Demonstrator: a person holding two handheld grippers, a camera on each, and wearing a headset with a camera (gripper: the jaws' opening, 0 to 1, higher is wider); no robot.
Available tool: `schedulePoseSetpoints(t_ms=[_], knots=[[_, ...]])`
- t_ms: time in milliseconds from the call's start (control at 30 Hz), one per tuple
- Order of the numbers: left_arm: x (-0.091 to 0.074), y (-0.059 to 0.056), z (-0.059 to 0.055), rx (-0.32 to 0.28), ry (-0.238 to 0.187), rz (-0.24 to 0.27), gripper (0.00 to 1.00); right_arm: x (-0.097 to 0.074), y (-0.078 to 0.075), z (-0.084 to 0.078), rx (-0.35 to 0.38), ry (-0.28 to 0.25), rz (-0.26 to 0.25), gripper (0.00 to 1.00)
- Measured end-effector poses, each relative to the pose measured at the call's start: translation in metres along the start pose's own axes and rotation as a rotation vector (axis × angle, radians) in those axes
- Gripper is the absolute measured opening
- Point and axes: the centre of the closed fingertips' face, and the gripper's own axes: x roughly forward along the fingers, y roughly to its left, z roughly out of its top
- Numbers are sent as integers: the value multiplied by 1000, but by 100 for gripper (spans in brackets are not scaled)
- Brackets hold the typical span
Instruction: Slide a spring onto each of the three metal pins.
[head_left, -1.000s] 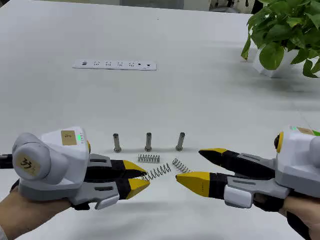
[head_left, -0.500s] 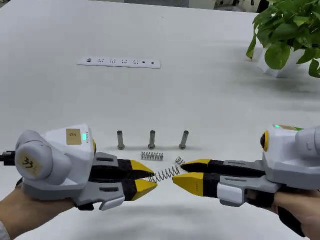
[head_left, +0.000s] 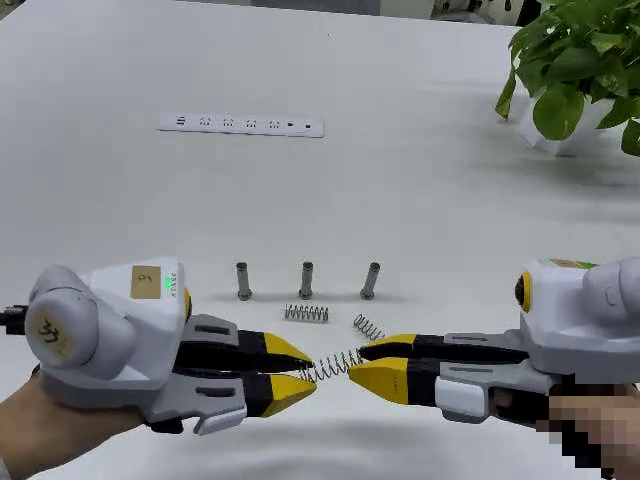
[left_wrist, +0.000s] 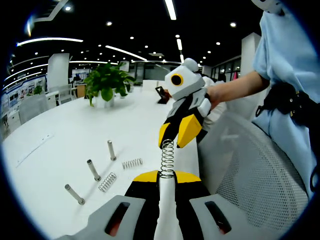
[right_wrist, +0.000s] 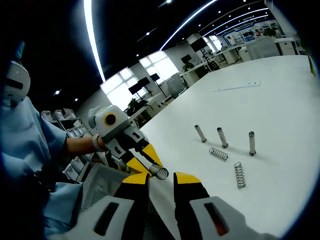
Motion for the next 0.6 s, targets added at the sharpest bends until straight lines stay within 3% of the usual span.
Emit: schedulePoseSetpoints(t_ms=[400, 600], knots=[[1, -2, -3, 1, 19, -19, 10, 2, 4, 0, -3, 6, 19, 13], [1, -1, -5, -14, 33, -15, 10, 4, 6, 2, -73, 28, -5, 13]])
